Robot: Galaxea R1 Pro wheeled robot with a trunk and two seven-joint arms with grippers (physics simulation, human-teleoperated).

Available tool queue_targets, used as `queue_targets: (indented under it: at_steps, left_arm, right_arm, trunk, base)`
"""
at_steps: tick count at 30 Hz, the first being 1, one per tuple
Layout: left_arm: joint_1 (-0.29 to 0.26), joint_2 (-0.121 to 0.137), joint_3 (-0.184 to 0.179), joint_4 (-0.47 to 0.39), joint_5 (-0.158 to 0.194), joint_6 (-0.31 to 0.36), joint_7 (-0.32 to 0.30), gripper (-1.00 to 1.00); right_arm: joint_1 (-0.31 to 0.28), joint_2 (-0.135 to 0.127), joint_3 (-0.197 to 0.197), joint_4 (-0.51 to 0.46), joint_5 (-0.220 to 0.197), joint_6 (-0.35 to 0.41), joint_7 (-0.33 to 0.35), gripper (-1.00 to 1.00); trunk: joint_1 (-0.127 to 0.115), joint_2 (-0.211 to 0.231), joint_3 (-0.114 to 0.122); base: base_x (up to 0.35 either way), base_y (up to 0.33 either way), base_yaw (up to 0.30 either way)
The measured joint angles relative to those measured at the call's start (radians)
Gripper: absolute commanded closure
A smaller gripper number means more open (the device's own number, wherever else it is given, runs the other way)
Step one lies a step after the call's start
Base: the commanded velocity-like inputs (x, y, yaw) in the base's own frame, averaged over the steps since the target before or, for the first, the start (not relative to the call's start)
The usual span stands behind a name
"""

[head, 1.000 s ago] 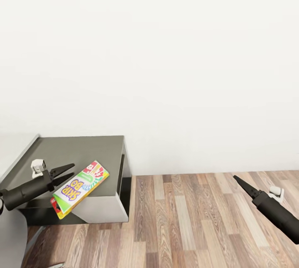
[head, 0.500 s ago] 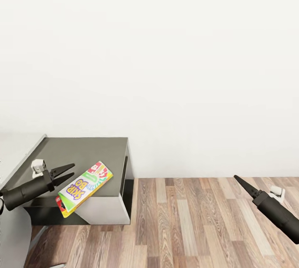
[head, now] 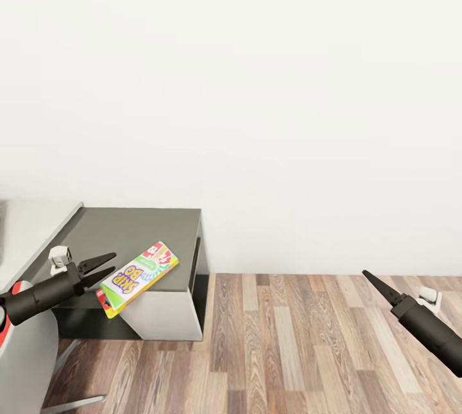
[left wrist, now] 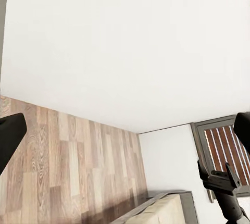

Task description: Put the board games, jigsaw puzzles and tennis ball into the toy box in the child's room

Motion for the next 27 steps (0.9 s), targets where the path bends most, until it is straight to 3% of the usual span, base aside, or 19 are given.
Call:
queue_targets:
  at_steps: [9,27]
  left_arm:
    - [0.000,-0.003,-0.003,0.000,0.000,-0.002,0.001,-1.00]
    - [0.000,-0.006,-0.008,0.001,-0.001,-0.002,0.002,-1.00]
  right_arm:
    - [0.000,0.000,-0.001,-0.001,-0.001,0.000,0.000,-1.00]
    - [0.000,0.001,0.001,-0.003,-0.001,0.000,0.001,-1.00]
  trunk:
    - [0.000,0.000,0.015]
    - [0.000,0.000,0.037]
  base:
    - [-0.098,-0.122,0.001]
    - [-0.043,0.015,0.031]
